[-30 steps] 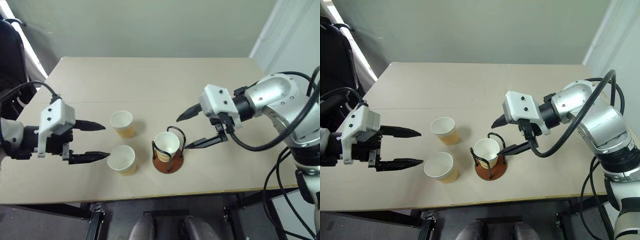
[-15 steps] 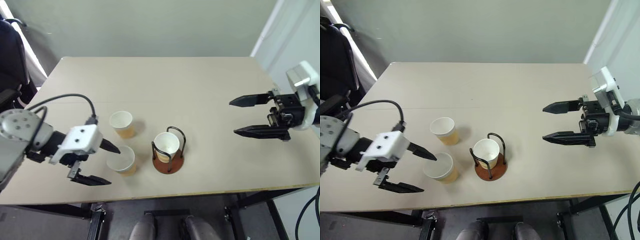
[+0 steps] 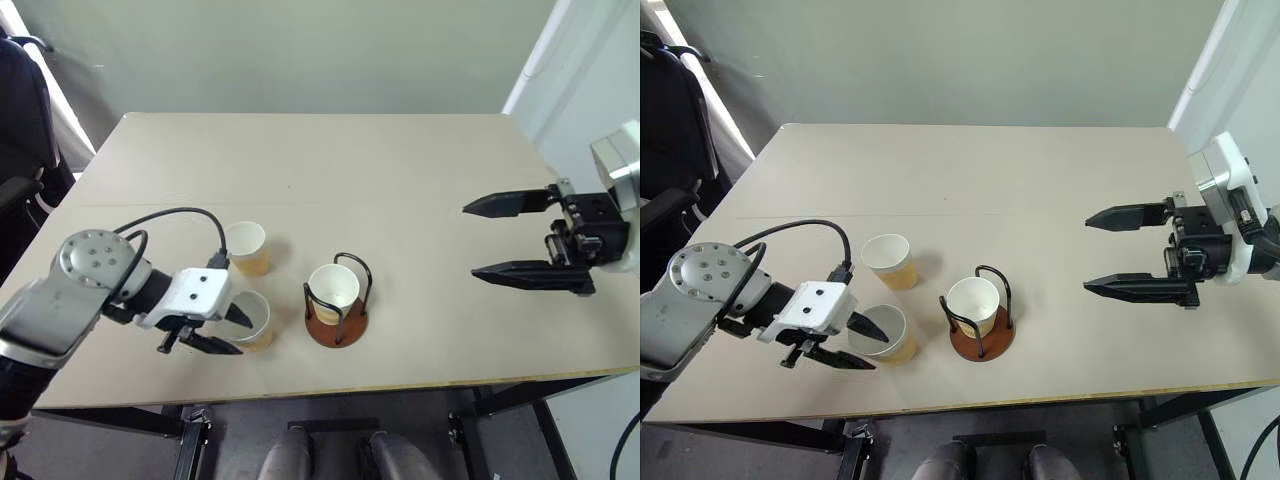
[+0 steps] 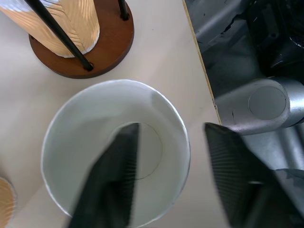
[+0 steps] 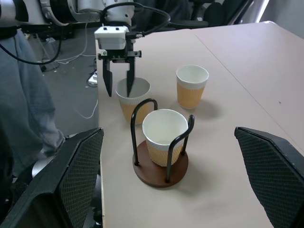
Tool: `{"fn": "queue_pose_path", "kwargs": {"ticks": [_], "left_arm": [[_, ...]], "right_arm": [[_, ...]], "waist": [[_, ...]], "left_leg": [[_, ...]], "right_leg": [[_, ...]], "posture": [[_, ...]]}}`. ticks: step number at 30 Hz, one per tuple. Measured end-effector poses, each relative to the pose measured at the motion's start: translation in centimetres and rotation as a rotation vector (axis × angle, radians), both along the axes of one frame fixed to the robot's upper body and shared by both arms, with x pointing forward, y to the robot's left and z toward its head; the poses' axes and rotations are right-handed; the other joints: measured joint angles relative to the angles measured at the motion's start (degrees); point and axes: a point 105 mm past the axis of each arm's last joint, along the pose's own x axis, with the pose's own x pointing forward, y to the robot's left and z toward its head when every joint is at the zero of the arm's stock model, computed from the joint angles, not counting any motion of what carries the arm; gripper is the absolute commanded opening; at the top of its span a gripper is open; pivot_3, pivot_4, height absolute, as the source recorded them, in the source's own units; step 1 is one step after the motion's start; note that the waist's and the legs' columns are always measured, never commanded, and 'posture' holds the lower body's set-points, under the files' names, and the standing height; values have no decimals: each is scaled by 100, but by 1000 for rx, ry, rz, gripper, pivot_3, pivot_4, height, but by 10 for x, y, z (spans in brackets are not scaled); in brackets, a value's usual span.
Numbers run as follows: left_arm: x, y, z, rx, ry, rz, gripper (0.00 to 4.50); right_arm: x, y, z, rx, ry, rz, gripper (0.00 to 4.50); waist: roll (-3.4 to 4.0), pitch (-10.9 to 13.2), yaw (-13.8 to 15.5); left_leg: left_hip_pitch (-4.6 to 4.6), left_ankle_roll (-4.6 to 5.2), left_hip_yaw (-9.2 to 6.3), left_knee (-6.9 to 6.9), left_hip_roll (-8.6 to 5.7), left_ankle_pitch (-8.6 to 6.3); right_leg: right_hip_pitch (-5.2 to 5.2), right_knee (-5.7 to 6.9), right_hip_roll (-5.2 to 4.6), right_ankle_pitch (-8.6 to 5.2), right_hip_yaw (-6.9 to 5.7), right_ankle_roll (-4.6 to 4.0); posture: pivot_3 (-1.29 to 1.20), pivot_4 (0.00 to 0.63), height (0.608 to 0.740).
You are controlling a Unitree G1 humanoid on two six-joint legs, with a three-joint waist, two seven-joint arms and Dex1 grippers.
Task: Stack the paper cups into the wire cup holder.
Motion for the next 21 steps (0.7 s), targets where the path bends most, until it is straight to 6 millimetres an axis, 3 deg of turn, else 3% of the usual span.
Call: {"fn": "queue_pose_path", "kwargs": {"ticks": [3, 12, 14, 19, 21], "left_arm": [[0, 0, 1, -7, 6, 6, 52], [4, 1, 17, -81, 12, 44, 52], [13, 2, 34, -108, -30, 65, 52], [47, 12, 123, -195, -337, 123, 52], [53, 9, 143, -213, -419, 103, 52]], "right_arm": [[-1, 2, 1, -1, -9, 6, 4500], [-2, 4, 3, 1, -33, 9, 4500], [-1, 4, 4, 3, -38, 7, 4500], [0, 3, 5, 5, -48, 4, 4500], [0, 3, 5, 6, -51, 1, 4500]], "waist": [[0, 0, 0], [0, 0, 4], [-1, 0, 19], [0, -1, 41], [3, -2, 39]], "left_leg": [[1, 0, 0, 0, 0, 0], [1, 3, -1, 3, 0, 2], [1, 6, -1, 4, 1, 5], [0, 12, -1, 8, -3, 9], [-1, 13, -1, 7, -8, 8]], "right_leg": [[0, 2, 1, 0, 0, 1], [3, 2, 1, 2, 0, 4], [3, 5, 1, 4, 0, 6], [7, -1, -3, 10, 2, 10], [8, -7, -5, 11, 4, 15]], "posture": [[0, 150, 740], [0, 150, 740], [0, 150, 740], [0, 150, 740], [0, 150, 740]]}}
